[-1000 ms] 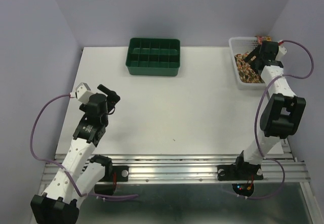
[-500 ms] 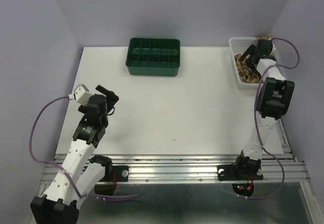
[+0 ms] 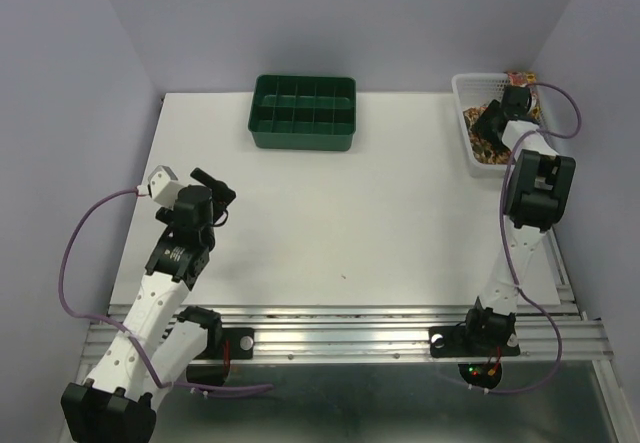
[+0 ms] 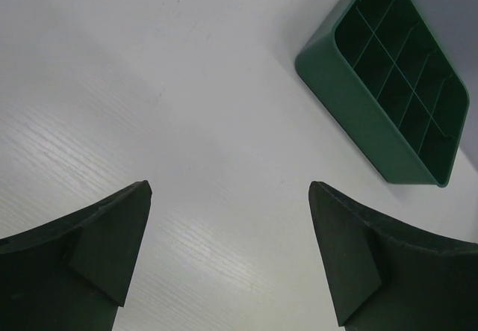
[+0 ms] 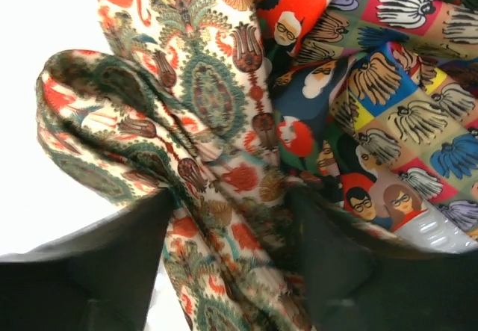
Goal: Roll the ties
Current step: Grab a tie with the right arm
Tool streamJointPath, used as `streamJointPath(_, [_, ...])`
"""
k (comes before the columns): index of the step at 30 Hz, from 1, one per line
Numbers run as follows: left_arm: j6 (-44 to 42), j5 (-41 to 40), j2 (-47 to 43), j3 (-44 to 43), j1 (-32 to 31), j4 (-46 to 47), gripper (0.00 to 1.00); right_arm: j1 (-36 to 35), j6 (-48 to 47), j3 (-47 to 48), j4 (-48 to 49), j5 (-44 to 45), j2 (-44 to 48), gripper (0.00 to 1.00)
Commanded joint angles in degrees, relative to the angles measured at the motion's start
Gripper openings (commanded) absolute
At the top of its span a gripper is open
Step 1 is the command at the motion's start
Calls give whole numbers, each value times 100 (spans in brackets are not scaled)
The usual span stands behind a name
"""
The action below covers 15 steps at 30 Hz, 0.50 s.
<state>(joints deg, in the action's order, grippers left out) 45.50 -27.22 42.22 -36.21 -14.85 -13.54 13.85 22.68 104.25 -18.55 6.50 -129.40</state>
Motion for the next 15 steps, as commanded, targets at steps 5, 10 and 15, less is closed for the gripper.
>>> streamJointPath(5, [-23, -108, -100, 35, 17, 89, 99, 4, -140, 167, 343, -176, 231, 24])
streamJointPath(10, [-32, -55, -117, 35, 17, 106, 99, 4, -88, -448, 667, -35, 1082, 13])
streamJointPath(15, [-50, 41, -152, 61, 17, 132, 99, 4, 140, -1773, 1599, -18, 2635, 8])
